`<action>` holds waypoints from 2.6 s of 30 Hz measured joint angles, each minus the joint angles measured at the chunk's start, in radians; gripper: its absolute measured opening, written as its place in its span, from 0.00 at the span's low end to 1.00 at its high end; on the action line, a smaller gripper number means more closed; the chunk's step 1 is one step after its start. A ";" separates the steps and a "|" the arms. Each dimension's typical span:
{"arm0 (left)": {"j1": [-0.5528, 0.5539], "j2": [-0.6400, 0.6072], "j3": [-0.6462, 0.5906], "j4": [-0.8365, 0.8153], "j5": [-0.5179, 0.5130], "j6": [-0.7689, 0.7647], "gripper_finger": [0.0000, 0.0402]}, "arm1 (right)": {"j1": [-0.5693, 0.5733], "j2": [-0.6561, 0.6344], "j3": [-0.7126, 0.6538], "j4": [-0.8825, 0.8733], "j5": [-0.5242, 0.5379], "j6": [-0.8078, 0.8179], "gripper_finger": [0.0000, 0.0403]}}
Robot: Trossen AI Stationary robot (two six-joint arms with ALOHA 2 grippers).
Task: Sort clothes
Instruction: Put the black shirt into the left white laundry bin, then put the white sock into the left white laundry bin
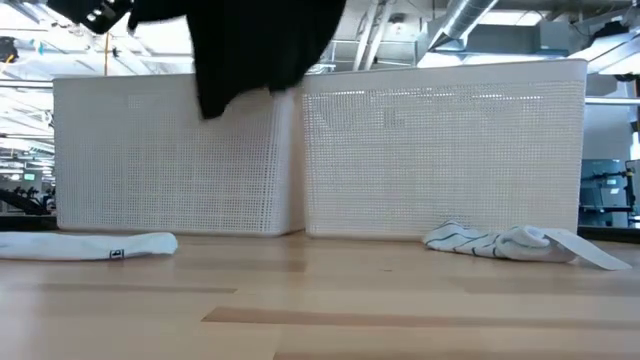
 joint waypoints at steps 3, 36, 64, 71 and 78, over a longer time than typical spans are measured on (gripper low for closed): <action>-0.014 0.000 -0.025 0.022 -0.017 -0.033 0.63 | -0.042 0.024 0.001 0.112 -0.052 0.018 0.09; -0.090 0.016 -0.063 0.159 -0.132 -0.185 0.63 | -0.405 0.700 0.239 -0.064 -0.234 0.504 0.10; -0.095 0.394 -0.062 0.065 -0.078 -0.276 0.63 | -0.281 0.299 0.287 -0.519 -0.234 0.355 0.85; -0.101 0.562 -0.062 0.136 -0.086 -0.297 0.63 | -0.221 0.125 0.287 -0.688 -0.205 0.323 0.82; -0.094 0.751 -0.061 0.163 -0.154 -0.314 0.63 | -0.139 -0.008 0.287 -0.979 -0.052 0.280 0.80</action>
